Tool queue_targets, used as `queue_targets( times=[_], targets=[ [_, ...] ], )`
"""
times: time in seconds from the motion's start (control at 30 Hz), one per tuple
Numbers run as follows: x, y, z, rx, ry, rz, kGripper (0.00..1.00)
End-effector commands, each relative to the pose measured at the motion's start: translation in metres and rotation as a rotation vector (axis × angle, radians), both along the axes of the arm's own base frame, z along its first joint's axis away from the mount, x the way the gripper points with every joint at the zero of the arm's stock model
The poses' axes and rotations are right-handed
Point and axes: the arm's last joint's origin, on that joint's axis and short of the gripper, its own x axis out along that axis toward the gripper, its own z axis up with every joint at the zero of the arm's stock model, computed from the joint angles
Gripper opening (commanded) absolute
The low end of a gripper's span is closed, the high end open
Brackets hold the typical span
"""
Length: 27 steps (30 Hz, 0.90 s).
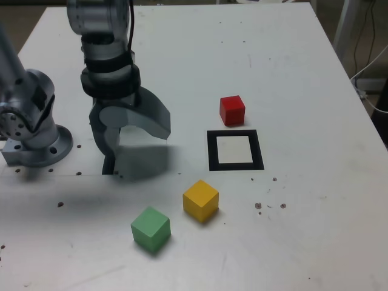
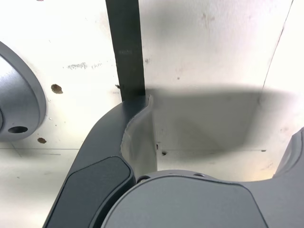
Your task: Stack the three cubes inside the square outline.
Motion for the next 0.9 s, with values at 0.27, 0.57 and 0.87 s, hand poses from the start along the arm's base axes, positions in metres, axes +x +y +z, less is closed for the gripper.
queue_targets(
  times=[0.27,0.57,0.87],
  targets=[
    [0.001,0.001,0.002,0.022,-0.007,0.004,0.97],
    [0.019,0.005,0.027,0.124,-0.019,0.001,0.98],
    [0.062,0.014,0.060,0.157,-0.035,0.022,0.98]
  ],
)
